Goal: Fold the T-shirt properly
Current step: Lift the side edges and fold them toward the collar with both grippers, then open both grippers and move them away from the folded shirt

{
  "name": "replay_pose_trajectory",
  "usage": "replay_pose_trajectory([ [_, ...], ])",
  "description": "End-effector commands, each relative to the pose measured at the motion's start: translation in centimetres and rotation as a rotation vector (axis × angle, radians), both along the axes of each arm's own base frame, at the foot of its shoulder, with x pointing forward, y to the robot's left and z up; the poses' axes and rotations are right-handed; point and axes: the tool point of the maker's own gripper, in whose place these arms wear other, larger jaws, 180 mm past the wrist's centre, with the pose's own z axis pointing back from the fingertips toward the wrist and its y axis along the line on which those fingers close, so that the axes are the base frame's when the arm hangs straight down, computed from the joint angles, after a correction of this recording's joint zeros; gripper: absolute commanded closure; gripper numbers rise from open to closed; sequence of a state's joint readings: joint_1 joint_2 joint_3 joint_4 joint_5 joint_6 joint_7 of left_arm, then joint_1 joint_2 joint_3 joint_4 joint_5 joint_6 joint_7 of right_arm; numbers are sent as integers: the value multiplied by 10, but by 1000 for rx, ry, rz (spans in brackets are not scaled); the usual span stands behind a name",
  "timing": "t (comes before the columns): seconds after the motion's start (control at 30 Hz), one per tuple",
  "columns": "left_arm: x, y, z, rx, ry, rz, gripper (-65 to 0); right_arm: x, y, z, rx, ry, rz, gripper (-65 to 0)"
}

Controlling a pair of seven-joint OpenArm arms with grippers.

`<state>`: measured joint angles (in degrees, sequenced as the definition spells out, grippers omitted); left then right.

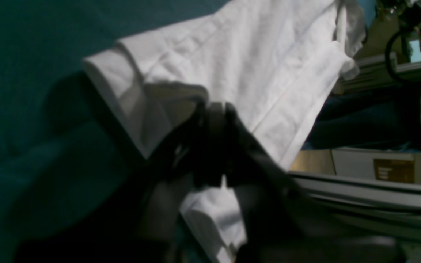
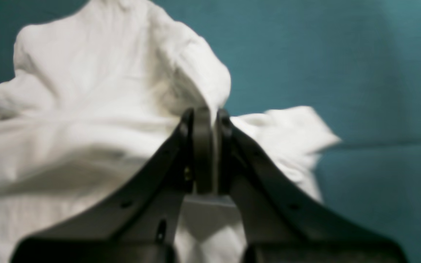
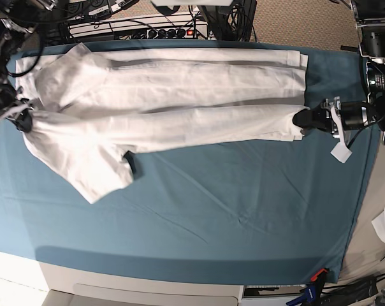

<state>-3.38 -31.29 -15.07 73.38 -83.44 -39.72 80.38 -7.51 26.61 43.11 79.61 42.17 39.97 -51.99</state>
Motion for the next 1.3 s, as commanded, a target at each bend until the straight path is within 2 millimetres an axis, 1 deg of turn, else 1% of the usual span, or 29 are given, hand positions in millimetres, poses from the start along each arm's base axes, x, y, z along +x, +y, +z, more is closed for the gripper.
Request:
replay_pose_trajectory([
  [0.0,10,8,16,-3,-53,15,0,5,-13,25,-43,-56,-2,0],
  [0.1,14,16,20,-5,-69,44,0,-4,-22,27,-67,-34,-5,0],
  [0.2,15,22,22,-5,-77,68,0,-10,-24,25,-75,-12,-2,0],
  [0.37,6,23,15,-5,-50,70,0,-19,-24,17,-75,21,0,0],
  [0.57,-7,23,5,-3,-14,70,0,-23,-24,11,-74,57,3,0],
  [0.9,-9,23,4,-3,-9,70,0,-26,-23,8,-72,81,6,0],
  [0.93,-9,23,4,-3,-9,70,-72,-27,-24,7,-75,87,5,0],
  [0.97,-9,23,4,-4,-9,70,-168,-28,-25,6,-82,96,5,-98],
  [1.0,-9,23,4,-4,-8,70,-246,-29,-26,5,-91,105,3,-193],
  [1.03,-8,23,4,-7,-14,76,-291,-29,-27,4,-95,109,2,-259],
  [1.07,-7,23,5,-7,-15,77,-299,-29,-27,5,-96,107,2,-284],
  [1.17,-7,23,5,-6,-15,76,-298,-27,-29,9,-105,93,2,-285],
  [1.23,-8,23,5,-3,-17,71,-296,-23,-36,19,-126,64,-9,-285],
  [1.27,-8,22,7,1,-21,64,-296,-21,-42,28,-136,34,-24,-285],
])
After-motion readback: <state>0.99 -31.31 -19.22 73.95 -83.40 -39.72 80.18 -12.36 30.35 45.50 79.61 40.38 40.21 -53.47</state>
